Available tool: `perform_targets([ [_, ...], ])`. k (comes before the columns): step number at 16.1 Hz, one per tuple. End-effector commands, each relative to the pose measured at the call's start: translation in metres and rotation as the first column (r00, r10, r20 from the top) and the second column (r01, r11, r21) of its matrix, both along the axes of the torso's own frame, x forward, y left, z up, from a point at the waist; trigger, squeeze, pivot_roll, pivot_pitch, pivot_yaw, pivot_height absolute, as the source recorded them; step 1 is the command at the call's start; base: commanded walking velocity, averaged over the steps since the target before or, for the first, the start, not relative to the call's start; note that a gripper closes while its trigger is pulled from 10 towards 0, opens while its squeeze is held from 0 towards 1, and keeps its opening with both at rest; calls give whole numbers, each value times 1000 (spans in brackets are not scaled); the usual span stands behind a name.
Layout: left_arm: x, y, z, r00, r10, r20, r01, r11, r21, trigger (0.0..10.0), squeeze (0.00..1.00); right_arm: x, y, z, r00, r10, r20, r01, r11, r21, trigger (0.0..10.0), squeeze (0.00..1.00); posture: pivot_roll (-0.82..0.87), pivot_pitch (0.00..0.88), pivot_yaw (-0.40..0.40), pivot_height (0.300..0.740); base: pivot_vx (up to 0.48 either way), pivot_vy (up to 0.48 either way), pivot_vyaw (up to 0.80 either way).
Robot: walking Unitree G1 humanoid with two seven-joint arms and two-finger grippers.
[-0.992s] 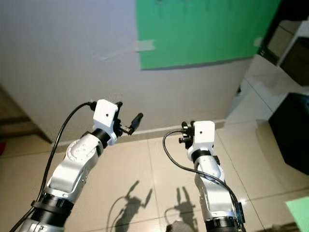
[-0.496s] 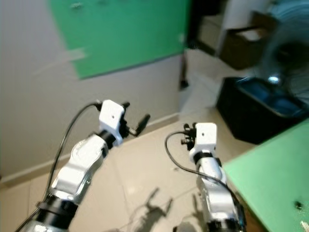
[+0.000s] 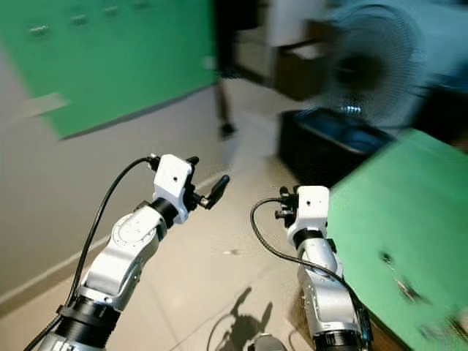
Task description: Hang keys on a hook
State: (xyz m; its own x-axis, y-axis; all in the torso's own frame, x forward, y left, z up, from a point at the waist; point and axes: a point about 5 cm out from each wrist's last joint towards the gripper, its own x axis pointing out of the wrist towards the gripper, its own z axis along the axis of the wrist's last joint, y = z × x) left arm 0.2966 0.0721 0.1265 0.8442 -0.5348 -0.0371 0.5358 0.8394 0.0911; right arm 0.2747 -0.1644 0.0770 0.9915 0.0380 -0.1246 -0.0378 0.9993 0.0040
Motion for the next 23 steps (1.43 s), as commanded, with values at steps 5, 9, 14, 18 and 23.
perform_targets([
  [5,3,11,1,1000,14,6,-14,1000,14,10000,0,1,6,3,1000,23,8,-23,1000,-11,10000,0,-96,0,74,725,0,0,-596],
  [9,8,34,-7,991,117,-60,-121,991,-64,10000,0,3,6,2,1000,14,13,-15,1000,22,10000,0,-76,0,57,725,0,0,-597],
  [14,7,57,-14,961,239,-136,-257,958,-129,10000,0,3,15,4,999,15,34,-17,998,64,10000,0,-65,0,74,725,0,0,-592],
  [18,7,57,-18,984,136,-116,-142,988,-52,10000,0,6,16,4,999,6,48,-9,998,59,10000,0,-80,0,103,725,0,0,-594],
  [23,8,62,-30,965,211,-157,-237,956,-173,10000,0,-7,4,-5,999,18,26,-16,997,-79,10000,0,-93,0,49,725,0,0,-581],
])
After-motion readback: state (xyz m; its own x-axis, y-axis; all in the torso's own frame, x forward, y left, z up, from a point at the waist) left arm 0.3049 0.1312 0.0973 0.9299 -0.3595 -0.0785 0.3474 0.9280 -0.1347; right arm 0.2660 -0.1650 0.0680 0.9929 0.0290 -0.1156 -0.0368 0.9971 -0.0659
